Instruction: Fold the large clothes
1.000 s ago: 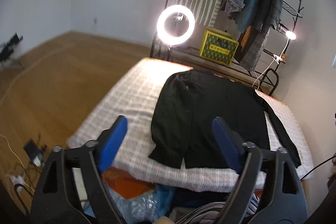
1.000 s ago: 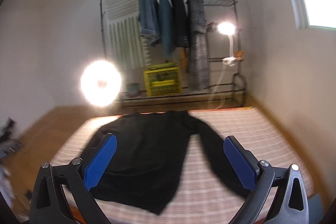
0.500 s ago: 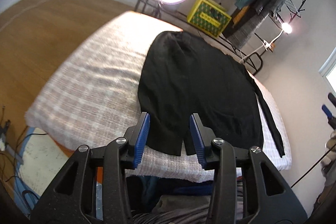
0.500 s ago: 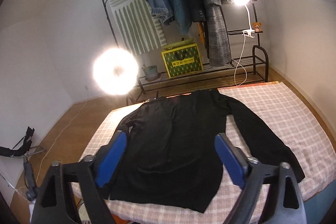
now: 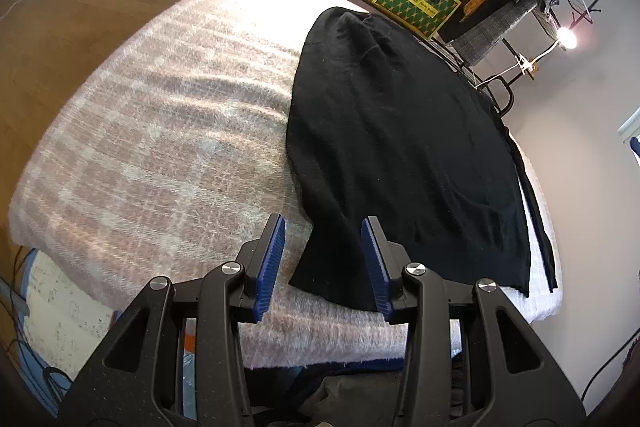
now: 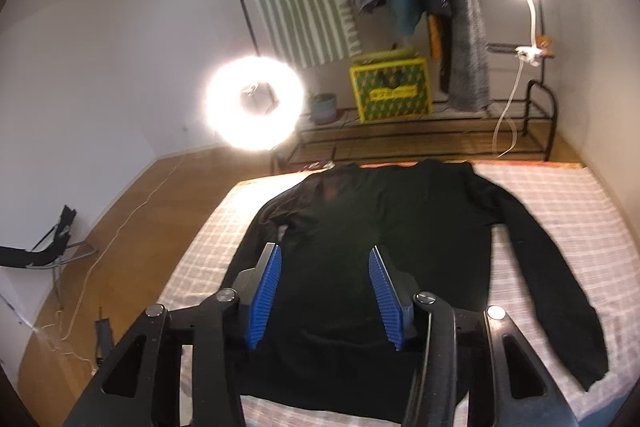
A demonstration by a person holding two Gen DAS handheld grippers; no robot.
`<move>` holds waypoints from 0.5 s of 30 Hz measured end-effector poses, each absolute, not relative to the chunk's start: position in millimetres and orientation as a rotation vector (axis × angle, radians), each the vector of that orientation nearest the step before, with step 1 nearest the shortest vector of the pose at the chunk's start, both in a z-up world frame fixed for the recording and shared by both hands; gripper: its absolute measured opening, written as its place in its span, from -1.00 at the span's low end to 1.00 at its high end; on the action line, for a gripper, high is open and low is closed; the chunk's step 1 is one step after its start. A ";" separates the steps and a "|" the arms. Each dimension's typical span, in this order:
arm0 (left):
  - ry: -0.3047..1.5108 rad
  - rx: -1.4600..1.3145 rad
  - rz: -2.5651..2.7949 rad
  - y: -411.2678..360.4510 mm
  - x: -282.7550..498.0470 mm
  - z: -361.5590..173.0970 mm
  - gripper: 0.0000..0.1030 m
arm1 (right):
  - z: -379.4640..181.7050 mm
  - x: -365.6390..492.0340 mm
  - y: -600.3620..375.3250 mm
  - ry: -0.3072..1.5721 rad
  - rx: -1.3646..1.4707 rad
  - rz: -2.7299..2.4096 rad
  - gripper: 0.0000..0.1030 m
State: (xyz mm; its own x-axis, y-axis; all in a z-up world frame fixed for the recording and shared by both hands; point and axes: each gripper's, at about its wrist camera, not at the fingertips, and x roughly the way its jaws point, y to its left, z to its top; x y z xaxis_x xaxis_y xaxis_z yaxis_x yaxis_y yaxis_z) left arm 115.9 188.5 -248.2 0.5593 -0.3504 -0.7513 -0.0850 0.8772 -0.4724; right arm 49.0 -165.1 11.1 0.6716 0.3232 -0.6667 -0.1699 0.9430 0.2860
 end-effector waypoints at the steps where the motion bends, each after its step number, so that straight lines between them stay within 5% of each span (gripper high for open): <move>1: 0.978 -0.508 -0.163 188.0 118.6 -251.5 -0.21 | 7.6 55.3 -162.9 0.799 0.208 0.291 -0.07; 11: 1.037 -0.575 -0.119 170.7 149.7 -287.1 -0.25 | -36.2 140.0 -122.3 0.905 0.202 0.435 -0.14; 12: 1.027 -0.585 -0.112 170.0 152.2 -289.6 -0.35 | -41.7 147.0 -118.0 0.914 0.197 0.445 -0.14; 14: 1.017 -0.577 -0.103 167.8 158.0 -291.5 -0.89 | -55.4 162.9 -108.5 0.942 0.198 0.479 -0.14; 15: 1.022 -0.592 -0.113 167.3 161.7 -293.6 -0.89 | -61.3 169.9 -104.1 0.953 0.201 0.494 -0.15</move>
State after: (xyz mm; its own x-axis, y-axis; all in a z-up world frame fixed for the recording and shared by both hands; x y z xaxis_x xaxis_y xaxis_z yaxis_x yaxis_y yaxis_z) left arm 161.7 167.3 -293.6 0.5306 -0.3567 -0.7689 -0.1804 0.8389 -0.5136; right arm 169.9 -104.1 -61.3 0.4788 0.4882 -0.7297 -0.3146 0.8713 0.3766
